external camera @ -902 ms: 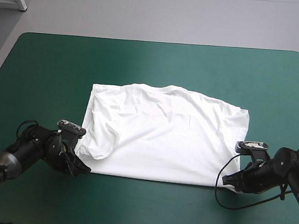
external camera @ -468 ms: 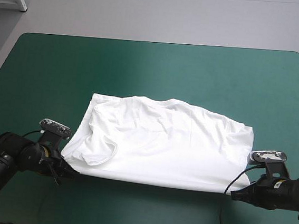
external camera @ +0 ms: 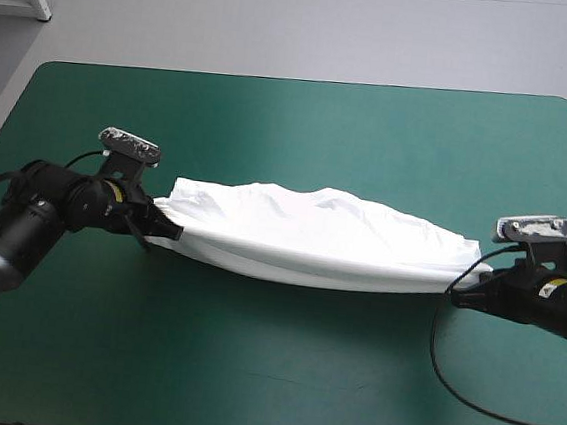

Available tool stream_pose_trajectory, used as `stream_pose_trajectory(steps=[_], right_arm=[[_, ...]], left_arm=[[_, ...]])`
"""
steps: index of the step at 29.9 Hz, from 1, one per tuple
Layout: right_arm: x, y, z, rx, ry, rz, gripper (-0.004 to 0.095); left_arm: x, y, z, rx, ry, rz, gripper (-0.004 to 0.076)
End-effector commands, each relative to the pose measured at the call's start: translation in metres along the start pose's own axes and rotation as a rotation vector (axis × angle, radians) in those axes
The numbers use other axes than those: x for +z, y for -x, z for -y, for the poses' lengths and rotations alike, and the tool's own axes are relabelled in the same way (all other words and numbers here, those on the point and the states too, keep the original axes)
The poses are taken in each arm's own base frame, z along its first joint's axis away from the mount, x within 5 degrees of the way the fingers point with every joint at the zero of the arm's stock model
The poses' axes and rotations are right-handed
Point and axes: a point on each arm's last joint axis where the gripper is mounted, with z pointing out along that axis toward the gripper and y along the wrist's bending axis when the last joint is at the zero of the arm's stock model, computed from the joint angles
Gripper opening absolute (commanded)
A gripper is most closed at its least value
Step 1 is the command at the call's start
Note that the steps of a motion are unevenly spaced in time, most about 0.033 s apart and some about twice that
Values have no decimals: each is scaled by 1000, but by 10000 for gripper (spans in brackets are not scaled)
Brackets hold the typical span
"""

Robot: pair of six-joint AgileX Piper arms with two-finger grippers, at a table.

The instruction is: Fold the cloth

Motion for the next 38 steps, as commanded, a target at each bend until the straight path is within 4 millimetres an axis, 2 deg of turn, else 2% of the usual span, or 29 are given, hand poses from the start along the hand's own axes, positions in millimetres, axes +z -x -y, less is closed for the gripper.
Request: stream_pose_trajectory(steps=[1, 7, 11, 15, 22, 26, 28, 30, 32, 34, 35, 38], right_arm=[[11, 32, 8, -24, -33, 100, 0], [61, 58, 19, -17, -29, 33, 0], [91, 70, 27, -15, -38, 7, -1], [113, 78, 32, -13, -41, -20, -18], [139, 87, 37, -3, -32, -70, -7], [146, 90, 39, -2, -31, -77, 118], [146, 93, 39, 1, -33, -66, 216], [144, 98, 40, -2, -43, -41, 322], [141, 104, 41, -8, -57, -13, 407], [135, 112, 43, -12, -78, 11, 448], [130, 117, 44, -17, -98, 23, 450], [112, 128, 45, -27, -136, 46, 450]], left_arm=[[6, 29, -2, 14, 14, 96, 19], [47, 50, -2, 27, 24, 98, 19], [65, 57, -6, 8, 55, 138, 19], [77, 65, -16, -38, 71, 213, 19], [92, 75, -18, -57, 62, 296, 19], [98, 78, -18, -56, 60, 318, 32], [99, 82, -19, -54, 60, 334, 103], [100, 85, -19, -54, 60, 349, 218], [97, 91, -20, -52, 62, 367, 382], [91, 98, -21, -51, 68, 389, 500], [87, 103, -22, -49, 73, 402, 534], [68, 117, -25, -32, 84, 426, 538]])
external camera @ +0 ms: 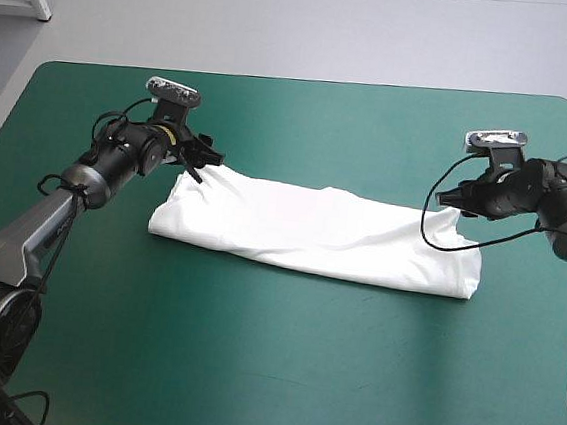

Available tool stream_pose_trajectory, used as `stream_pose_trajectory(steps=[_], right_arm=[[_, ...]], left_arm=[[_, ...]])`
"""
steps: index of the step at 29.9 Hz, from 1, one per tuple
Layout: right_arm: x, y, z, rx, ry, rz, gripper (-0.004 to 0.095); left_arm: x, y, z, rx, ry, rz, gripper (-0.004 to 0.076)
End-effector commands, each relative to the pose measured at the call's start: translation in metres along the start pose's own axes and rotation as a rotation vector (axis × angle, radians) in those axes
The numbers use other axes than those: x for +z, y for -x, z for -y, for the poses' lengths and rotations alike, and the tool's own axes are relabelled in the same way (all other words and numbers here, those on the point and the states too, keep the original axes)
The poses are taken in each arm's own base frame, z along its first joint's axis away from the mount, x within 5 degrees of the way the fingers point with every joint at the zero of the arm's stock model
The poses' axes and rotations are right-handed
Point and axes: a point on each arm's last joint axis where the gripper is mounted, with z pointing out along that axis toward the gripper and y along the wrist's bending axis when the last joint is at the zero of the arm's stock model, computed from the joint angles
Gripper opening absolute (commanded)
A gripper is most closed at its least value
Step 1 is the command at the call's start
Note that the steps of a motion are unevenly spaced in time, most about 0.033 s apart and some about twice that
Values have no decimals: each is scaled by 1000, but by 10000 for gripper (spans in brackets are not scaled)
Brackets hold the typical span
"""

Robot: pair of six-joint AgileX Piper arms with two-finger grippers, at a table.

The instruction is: Fold the cloth

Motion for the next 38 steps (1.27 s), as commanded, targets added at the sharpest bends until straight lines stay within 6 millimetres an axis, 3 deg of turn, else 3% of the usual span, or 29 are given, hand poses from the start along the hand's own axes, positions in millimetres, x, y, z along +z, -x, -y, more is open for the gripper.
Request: stream_pose_trajectory(steps=[1, 6, 9, 11, 15, 16, 19, 25, 29, 33, 38], right_arm=[[-46, 22, 4, -9, -61, 142, 450], [-86, 18, 0, -6, -56, 184, 448], [-105, 12, -3, -6, -51, 179, 448], [-116, 8, -4, -8, -50, 179, 448], [-132, 2, -7, -8, -52, 200, 444], [-134, -1, -7, -1, -51, 201, 445], [-127, -14, -8, 22, -47, 167, 445], [-89, -54, 3, 137, 18, 71, 447], [-71, -74, 12, 204, 65, 60, 521], [-60, -82, 15, 203, 63, 62, 649], [-42, -84, 18, 211, 69, 17, 667]], left_arm=[[-38, 42, -4, 9, 7, 158, 538], [-53, 55, 20, 63, -107, 130, 511], [-54, 51, 45, 98, -218, 82, 433], [-52, 45, 64, 135, -293, 37, 332], [-42, 36, 94, 174, -391, -22, 25], [-38, 33, 101, 192, -413, -36, 25], [-24, 25, 118, 181, -470, -79, 20], [12, 5, 135, 151, -540, -183, 20], [28, -6, 144, 138, -595, -232, 20], [40, -14, 147, 138, -600, -267, 19], [48, -21, 148, 140, -601, -296, 19]])
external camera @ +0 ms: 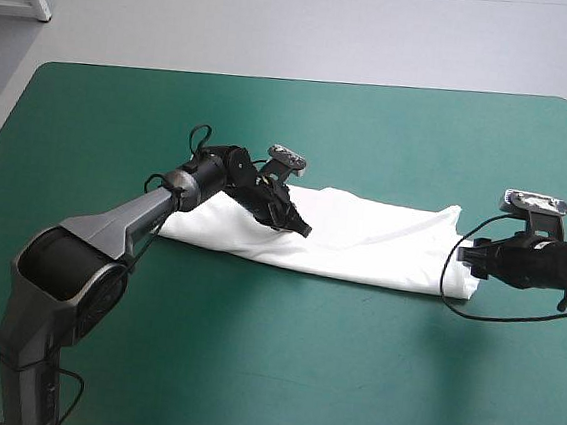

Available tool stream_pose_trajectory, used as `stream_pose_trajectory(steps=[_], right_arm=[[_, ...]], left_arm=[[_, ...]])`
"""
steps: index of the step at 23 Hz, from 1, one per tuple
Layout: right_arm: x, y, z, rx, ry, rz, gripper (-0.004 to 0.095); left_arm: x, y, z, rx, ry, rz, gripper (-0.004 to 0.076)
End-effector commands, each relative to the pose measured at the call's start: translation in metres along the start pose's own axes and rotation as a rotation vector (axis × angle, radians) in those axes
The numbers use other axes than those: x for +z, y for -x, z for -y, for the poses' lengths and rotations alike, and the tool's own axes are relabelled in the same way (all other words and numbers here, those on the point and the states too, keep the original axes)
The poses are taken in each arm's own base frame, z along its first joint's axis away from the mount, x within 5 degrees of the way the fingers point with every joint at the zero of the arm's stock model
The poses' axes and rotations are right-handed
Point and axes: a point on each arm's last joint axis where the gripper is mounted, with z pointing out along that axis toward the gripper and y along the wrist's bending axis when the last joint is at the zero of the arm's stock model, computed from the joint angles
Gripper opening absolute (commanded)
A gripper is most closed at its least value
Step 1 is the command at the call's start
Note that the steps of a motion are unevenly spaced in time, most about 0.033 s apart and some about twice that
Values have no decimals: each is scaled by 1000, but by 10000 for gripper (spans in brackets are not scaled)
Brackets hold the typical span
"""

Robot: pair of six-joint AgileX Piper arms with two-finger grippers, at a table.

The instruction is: Fold the cloth

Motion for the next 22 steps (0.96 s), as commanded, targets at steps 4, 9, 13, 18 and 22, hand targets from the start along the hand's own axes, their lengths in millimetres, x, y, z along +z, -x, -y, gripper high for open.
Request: stream_pose_trajectory(steps=[4, 9, 13, 18, 22], right_arm=[[19, 10, 5, 6, 23, 6, 667], [57, 8, 12, 24, 58, -69, 667], [79, 4, 11, 24, 135, -128, 594], [82, 4, 8, 31, 182, -124, 291], [80, 8, 8, -5, 176, -105, -9]], left_arm=[[-15, 11, 9, 6, -15, 59, 19], [-11, 10, 8, 4, -15, 50, 19], [-11, 10, 8, 4, -16, 48, 19], [-11, 9, 8, 4, -18, 45, 19], [-11, 9, 8, 5, -17, 44, 19]])
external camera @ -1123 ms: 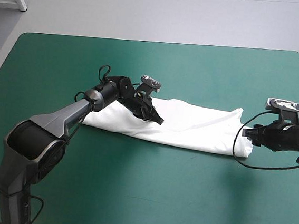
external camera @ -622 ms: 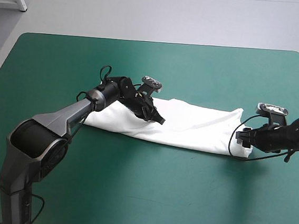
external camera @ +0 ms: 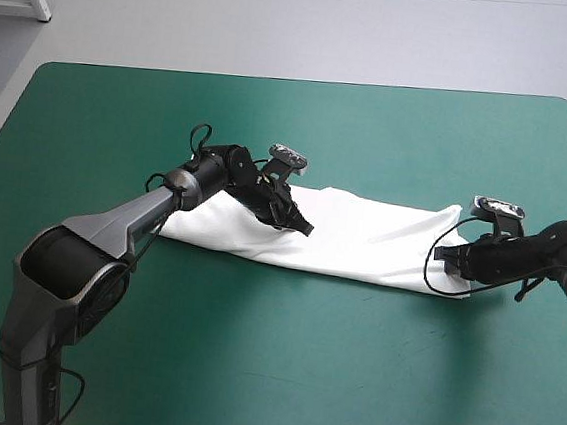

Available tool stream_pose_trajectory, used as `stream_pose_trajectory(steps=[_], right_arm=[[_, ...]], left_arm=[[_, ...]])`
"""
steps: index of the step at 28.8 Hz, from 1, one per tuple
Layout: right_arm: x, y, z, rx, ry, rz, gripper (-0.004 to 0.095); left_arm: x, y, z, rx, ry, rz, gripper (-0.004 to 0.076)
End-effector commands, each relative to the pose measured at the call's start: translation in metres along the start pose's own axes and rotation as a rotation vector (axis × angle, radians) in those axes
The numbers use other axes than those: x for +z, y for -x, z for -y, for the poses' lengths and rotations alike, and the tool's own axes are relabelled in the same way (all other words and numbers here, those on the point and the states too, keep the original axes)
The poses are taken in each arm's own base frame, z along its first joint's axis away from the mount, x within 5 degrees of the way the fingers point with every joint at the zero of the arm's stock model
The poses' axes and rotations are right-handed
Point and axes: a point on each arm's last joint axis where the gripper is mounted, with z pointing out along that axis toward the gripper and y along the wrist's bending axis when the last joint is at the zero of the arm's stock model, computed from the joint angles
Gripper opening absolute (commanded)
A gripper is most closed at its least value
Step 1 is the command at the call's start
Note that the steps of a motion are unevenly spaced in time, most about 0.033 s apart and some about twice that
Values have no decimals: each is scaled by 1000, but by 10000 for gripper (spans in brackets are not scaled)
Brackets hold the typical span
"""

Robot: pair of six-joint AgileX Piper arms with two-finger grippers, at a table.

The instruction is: Fold the cloth

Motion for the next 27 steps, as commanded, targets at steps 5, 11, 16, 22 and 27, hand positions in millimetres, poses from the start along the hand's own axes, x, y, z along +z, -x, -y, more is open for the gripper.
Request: stream_pose_trajectory(steps=[5, 11, 16, 22, 27], right_arm=[[-39, 24, -17, -77, 26, 117, -9], [-80, 38, -38, -143, 65, 200, -9], [-102, 45, -54, -182, 98, 255, -9], [-104, 56, -101, -284, 176, 262, -9], [-100, 68, -159, -380, 276, 264, -8]], left_arm=[[-13, 9, 8, 16, -1, 51, 19], [-16, 15, 6, 13, 18, 98, 19], [-44, 34, 10, 82, 65, 173, 19], [-132, 57, -4, 143, 267, 271, 19], [-225, 47, -31, 105, 486, 277, 19]])
